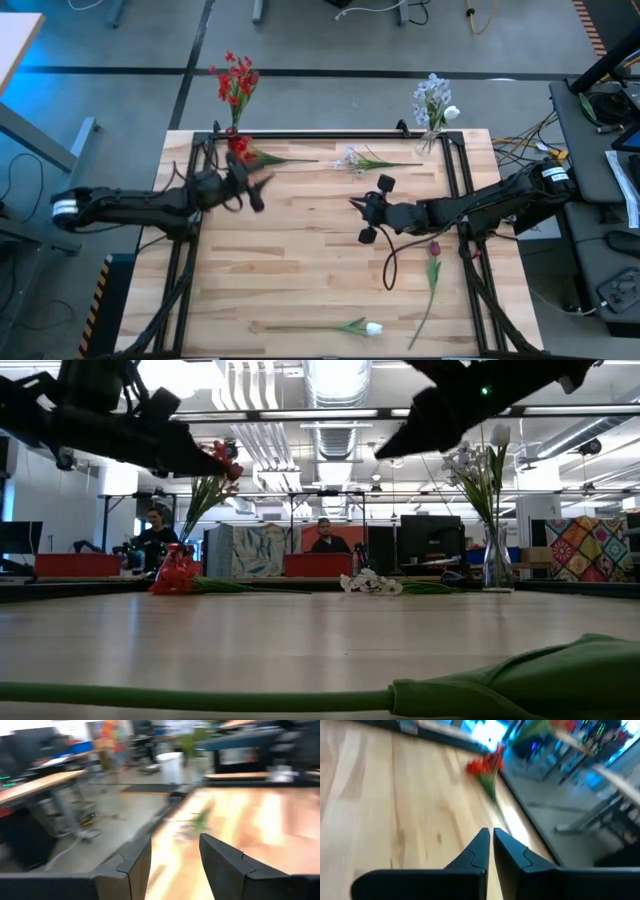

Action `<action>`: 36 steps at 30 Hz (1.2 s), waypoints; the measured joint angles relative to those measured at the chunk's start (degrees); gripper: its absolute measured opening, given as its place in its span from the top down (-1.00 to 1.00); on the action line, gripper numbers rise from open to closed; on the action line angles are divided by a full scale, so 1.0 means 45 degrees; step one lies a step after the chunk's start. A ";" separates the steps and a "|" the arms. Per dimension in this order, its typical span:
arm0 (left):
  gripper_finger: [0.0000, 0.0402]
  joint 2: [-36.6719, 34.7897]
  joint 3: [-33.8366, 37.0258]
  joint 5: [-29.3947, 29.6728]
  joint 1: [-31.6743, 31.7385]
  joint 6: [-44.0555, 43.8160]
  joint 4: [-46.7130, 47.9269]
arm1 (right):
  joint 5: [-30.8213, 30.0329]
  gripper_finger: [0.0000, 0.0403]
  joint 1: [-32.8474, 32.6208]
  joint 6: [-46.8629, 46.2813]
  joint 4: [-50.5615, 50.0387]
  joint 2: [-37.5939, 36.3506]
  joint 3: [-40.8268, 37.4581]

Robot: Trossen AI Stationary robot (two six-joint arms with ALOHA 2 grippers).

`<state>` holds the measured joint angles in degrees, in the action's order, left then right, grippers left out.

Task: Sort flowers into vase by color
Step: Put the white flowers into the transparent flower vase

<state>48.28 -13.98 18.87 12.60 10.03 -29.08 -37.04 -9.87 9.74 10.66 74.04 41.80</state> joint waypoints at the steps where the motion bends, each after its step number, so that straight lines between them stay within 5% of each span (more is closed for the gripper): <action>1: 0.24 0.0132 0.0000 -0.0003 -0.0552 -0.0001 -0.0008 | 0.0002 0.87 0.0000 -0.0402 -0.0499 0.0000 0.0000; 8: 0.24 0.1466 0.0024 -0.0008 -0.3103 -0.0216 -0.0373 | 0.0317 0.48 -0.0113 -0.3431 -0.3597 0.0000 -0.0015; 17: 0.24 0.4321 0.0931 -0.0216 -0.3682 -0.1185 -0.4379 | 0.1051 0.06 -0.0500 -0.5489 -0.4679 0.0000 -0.0015; 29: 0.40 0.7996 0.0971 -0.1100 -0.3803 -0.2357 -0.7328 | 0.1087 0.08 0.0180 -0.5646 -0.4715 0.0000 -0.0015; 36: 0.46 0.9986 0.0971 -0.2101 -0.3829 -0.2377 -1.0131 | 0.3666 0.13 0.2925 -0.3554 -0.4679 0.0000 0.0147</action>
<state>93.22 -9.61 9.41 -4.63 -0.67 -74.67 -20.55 3.29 -6.26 -10.40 74.04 42.46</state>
